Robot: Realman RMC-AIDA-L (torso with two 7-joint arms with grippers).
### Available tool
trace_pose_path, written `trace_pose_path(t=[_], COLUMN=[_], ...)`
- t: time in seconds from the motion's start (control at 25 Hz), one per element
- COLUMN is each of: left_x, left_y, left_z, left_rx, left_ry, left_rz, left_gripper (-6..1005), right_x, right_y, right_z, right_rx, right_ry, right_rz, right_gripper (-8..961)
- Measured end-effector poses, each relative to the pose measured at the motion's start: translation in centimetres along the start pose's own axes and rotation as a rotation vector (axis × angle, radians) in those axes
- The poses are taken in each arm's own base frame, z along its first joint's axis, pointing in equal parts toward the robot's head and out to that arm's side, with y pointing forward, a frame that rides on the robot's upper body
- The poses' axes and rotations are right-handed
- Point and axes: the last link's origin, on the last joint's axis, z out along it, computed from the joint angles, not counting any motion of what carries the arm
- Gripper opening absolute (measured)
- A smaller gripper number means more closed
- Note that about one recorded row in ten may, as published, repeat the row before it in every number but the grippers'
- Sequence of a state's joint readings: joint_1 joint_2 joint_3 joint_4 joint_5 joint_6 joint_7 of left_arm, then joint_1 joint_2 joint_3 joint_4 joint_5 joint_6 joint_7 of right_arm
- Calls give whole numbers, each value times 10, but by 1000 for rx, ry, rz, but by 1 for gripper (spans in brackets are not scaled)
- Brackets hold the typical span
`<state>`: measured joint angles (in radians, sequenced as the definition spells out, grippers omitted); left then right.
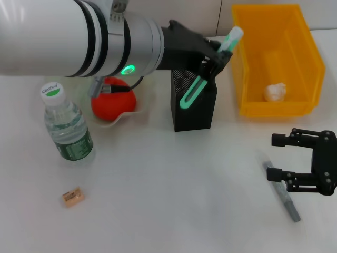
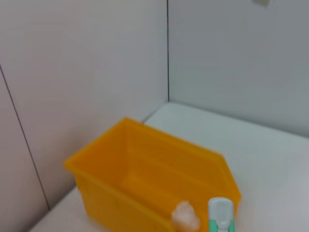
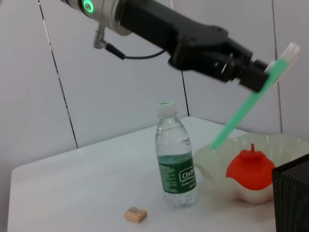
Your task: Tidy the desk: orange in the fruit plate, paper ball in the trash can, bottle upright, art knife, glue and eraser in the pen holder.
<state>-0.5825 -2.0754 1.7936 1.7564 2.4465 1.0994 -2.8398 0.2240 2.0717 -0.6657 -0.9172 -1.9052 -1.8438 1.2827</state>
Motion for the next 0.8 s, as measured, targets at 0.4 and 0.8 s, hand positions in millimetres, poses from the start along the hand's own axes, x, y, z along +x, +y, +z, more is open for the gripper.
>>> trace_pose_path(t=[0.4,0.8], left_x=[0,-14], left_y=[-14,-23], left_z=[11,36], left_rx=[64,77], left_ry=[149,206], left_rz=[-35,-91], left_gripper=[261,271], right_x=[1,3], right_y=[-1,-2], right_z=[1,4], right_rx=[9,15], right_ry=[0,-4], right_rz=[5,15], right_gripper=[760,759])
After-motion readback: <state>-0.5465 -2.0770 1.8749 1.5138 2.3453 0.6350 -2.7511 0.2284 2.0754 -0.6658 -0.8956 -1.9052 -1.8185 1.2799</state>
